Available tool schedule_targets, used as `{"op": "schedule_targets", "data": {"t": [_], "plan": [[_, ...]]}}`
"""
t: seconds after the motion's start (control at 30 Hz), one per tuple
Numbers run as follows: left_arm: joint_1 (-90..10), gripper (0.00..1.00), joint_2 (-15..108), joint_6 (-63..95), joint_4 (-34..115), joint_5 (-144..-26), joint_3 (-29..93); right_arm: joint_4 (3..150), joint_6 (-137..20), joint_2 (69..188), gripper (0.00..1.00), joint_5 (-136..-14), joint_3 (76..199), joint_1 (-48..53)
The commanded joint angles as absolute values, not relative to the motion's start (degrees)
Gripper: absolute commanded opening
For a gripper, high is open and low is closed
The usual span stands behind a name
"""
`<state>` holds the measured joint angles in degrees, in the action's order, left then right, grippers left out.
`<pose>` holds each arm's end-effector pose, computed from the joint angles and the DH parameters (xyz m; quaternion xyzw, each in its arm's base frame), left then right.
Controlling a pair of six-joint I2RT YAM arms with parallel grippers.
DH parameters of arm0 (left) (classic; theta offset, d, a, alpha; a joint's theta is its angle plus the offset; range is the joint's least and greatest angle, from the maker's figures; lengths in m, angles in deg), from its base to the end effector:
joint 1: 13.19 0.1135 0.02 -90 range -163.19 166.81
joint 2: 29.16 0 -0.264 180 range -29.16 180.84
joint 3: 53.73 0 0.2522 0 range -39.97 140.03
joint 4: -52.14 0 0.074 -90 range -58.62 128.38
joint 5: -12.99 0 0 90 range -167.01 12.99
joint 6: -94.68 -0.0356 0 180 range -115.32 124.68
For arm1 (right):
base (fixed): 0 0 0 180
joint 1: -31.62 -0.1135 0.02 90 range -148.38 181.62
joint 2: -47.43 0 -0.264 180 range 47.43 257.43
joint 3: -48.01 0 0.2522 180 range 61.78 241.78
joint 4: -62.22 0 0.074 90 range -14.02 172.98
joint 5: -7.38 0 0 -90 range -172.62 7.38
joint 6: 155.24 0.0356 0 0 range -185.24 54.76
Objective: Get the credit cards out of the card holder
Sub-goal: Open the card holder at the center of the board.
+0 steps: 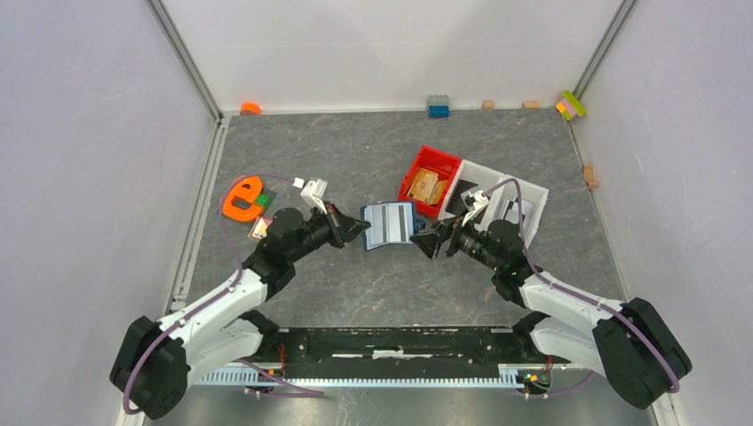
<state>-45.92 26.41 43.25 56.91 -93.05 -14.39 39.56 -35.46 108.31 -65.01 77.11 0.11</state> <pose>0.1789 -0.1267 0.2393 0.0491 0.7701 -0.4531 0.4464 0.1755 0.1202 0.1942 -0.1106 0.7505 0.4270 0.4921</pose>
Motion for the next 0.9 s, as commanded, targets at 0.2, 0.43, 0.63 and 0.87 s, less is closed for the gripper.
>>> {"op": "schedule_targets", "data": {"t": [0.2, 0.43, 0.63, 0.87], "plan": [[-45.8, 0.03, 24.9, 47.1, 70.5, -99.3, -16.2, 24.4, -33.1, 108.1, 0.96, -56.1, 74.9, -0.6], [-45.8, 0.03, 29.2, 49.0, 75.3, -105.2, -15.3, 27.7, -34.2, 107.5, 0.68, -59.3, 75.6, -1.0], [-45.8, 0.03, 30.9, 49.5, 75.8, -105.7, -14.9, 29.2, -33.6, 107.4, 0.41, -60.9, 75.9, -0.9], [-45.8, 0.03, 31.8, 43.8, 54.5, -89.4, -9.9, 27.6, -31.2, 108.4, 0.06, -59.4, 75.6, -0.1]]}}
